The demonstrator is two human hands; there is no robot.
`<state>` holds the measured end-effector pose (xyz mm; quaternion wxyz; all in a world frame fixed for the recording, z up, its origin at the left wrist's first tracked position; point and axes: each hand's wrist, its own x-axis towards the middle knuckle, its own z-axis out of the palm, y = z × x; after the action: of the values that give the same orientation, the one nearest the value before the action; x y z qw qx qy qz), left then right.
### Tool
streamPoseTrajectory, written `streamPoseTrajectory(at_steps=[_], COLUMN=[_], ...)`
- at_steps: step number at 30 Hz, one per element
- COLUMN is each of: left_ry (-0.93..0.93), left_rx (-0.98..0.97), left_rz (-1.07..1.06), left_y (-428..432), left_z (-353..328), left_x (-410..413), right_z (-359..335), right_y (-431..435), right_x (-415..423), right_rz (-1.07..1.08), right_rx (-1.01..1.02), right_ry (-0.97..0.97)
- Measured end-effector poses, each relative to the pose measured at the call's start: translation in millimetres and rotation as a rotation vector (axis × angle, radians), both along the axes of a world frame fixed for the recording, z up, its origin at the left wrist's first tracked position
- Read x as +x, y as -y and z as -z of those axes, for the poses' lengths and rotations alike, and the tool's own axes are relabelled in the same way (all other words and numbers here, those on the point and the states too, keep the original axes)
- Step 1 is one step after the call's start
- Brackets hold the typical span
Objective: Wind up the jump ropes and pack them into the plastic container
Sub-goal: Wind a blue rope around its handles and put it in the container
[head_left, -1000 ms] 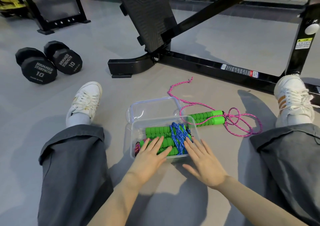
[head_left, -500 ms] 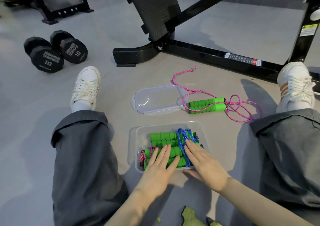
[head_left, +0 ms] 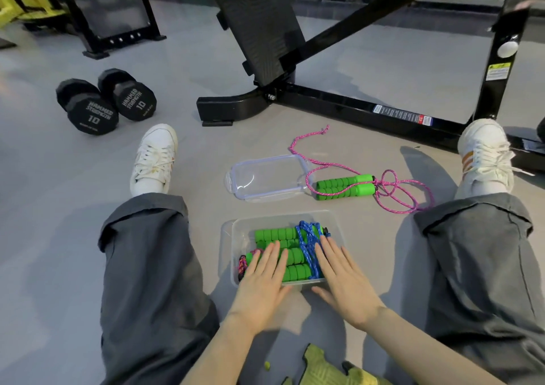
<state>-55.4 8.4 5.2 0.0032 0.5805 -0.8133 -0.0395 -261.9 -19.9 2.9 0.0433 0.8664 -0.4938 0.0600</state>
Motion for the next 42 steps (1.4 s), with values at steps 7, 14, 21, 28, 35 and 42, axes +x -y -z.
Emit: streamPoseTrajectory(at_steps=[7,14,21,28,35,42], left_ry=[-0.058,-0.004,-0.106,-0.135,-0.182,-0.1], left_rx=[0.009,0.058,0.076,0.107,0.272,0.055], left_rz=[-0.049,-0.053,-0.131,-0.311,-0.338,-0.211], left_y=[0,18,7,38,60,52], left_z=[2,1,-19,-24,-10,-10], left_x=[0,3,-3,-7,-2,-4], right_z=[4,-3,-5,-29,-13,-19], right_y=[-5,12,4,38,67,63], right_x=[4,9,7,23,38,34], right_rz=[0.128,0.147,0.123,0.078,0.092,0.037], right_rx=[0.101,0.185,0.25,0.289,0.355,0.335], right_ry=[0.069,-0.063,0.006,0.143,0.108,0.222])
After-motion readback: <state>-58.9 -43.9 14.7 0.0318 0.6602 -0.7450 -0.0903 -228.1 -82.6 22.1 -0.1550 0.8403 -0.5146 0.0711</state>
